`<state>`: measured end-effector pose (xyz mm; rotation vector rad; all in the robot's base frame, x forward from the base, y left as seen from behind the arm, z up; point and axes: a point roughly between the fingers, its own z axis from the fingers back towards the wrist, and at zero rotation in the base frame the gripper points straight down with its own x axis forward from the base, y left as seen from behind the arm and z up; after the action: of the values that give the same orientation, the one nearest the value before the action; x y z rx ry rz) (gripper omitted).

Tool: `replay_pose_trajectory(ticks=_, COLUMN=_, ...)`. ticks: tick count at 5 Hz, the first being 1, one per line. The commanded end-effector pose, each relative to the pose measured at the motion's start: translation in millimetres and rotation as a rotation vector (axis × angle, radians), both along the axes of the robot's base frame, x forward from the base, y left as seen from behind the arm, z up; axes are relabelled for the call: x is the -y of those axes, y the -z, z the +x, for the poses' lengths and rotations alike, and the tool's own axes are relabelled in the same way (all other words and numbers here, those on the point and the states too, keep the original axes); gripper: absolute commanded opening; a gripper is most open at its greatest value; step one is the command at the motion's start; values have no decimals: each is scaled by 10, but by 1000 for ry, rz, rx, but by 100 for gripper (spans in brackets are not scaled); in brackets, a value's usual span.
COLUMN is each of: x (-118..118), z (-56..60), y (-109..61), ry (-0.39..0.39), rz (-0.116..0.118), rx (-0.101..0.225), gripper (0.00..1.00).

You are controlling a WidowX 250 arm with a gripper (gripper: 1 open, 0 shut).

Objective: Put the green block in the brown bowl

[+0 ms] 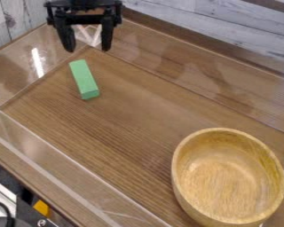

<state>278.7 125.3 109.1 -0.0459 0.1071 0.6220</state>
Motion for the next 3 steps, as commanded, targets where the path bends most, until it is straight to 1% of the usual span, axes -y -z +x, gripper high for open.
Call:
replay_pose_trajectory(ticks=1, x=-19, z=168, y=-52, ry=-118, rz=20, rx=41, gripper=100)
replay_pose_trajectory(ticks=2, x=-43, z=261, y=56, ry=-234, rz=18, rx=33, gripper=100)
replay_pose_trajectory(ticks=3, x=-109, z=278, y=175, ry=-263, rz=21, rx=27, gripper=100)
